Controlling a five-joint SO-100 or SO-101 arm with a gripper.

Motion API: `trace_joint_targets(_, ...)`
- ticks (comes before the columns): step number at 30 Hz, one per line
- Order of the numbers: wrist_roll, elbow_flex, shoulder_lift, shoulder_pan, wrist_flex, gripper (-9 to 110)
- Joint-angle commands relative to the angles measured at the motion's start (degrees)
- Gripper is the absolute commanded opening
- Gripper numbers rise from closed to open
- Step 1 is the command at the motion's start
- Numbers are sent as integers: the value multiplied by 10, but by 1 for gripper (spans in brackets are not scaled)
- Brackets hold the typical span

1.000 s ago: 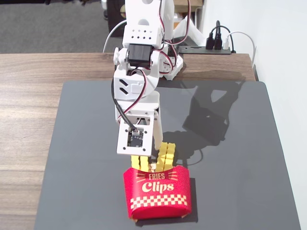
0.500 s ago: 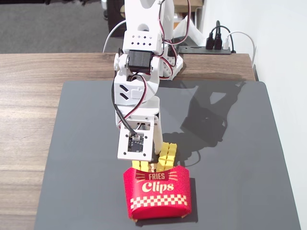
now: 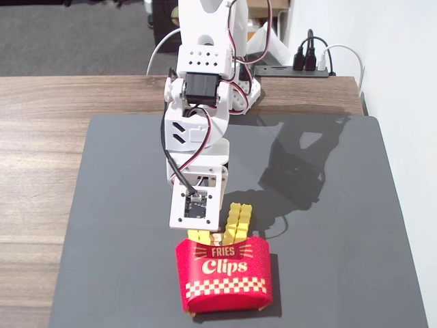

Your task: Grab a fry

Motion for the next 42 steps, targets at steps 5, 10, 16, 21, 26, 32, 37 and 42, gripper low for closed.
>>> trace_joint_targets(5,6,-12,14,-6,-2,7)
trace_joint_targets(10,13,-7,29,-13,7,7)
trace_joint_targets(16,22,12,54,-25,14,7)
trace_joint_targets(21,25,35,86,-28,18,7)
trace_joint_targets(26,18,37,86,-17,13,7)
trace_joint_targets(32,19,40,89,-18,17,5)
trace_joint_targets(37,21,54,105,-18,17,4)
trace_joint_targets(42,21,74,136,-19,29,4)
